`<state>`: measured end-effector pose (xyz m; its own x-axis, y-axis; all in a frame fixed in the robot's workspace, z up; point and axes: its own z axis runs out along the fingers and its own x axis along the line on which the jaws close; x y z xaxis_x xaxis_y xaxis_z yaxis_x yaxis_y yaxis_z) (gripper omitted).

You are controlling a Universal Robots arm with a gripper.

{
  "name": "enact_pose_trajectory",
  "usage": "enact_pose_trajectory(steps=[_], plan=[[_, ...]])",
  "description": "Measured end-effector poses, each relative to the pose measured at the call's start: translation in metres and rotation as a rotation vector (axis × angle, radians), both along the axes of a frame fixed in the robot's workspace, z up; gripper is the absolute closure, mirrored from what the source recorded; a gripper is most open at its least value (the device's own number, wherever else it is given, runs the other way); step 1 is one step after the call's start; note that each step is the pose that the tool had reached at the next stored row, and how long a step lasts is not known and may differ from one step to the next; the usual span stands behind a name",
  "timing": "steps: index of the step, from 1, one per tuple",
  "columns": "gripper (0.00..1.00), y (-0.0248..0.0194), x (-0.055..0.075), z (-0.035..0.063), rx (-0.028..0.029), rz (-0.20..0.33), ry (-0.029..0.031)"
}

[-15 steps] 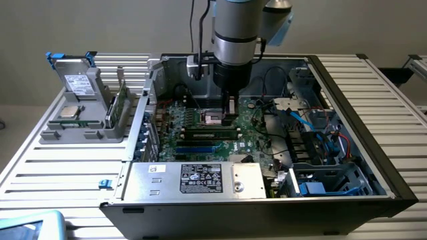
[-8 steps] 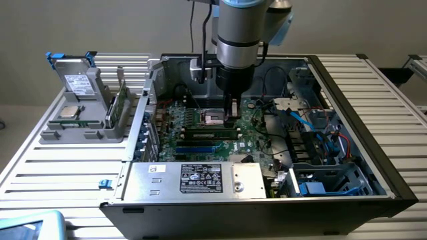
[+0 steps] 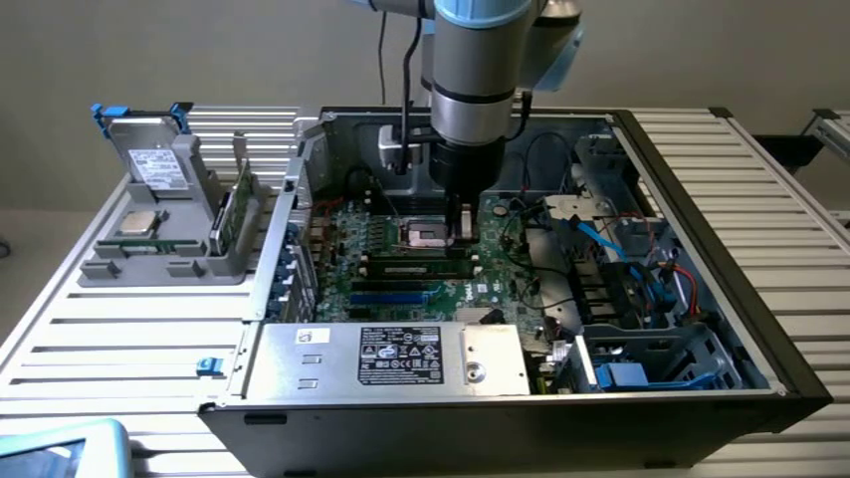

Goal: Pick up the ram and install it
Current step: 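Press down the ram until it locks into place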

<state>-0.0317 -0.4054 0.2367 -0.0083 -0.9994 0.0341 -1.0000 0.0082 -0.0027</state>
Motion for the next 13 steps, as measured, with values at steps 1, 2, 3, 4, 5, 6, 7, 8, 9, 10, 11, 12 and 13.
enact_pose_trajectory(steps=[1,2,3,4,5,6,7,8,9,10,11,12,13], plan=[[0.89,0.0000,-0.0002,-0.0002,-0.0003,0.000,-0.0009],[0.89,0.0000,-0.0002,-0.0004,-0.0005,0.000,-0.0022],[0.89,0.0000,-0.0003,-0.0006,-0.0007,0.000,-0.0034],[0.89,0.0000,-0.0003,-0.0008,-0.0006,0.000,-0.0053],[0.89,0.0000,-0.0003,-0.0010,-0.0007,0.000,-0.0068],[0.89,0.0000,-0.0002,-0.0014,-0.0004,0.000,-0.0075],[0.89,0.0000,-0.0003,-0.0018,-0.0004,0.000,-0.0079],[0.89,0.0000,-0.0005,-0.0021,-0.0008,0.000,-0.0079],[0.89,0.0000,-0.0005,-0.0024,-0.0009,0.000,-0.0080],[0.89,0.0000,-0.0007,-0.0028,-0.0009,0.000,-0.0081],[0.89,0.0000,-0.0007,-0.0032,-0.0009,0.000,-0.0082],[0.89,0.0000,-0.0007,-0.0035,-0.0011,0.000,-0.0082],[0.89,0.0000,-0.0007,-0.0039,-0.0010,0.000,-0.0083]])
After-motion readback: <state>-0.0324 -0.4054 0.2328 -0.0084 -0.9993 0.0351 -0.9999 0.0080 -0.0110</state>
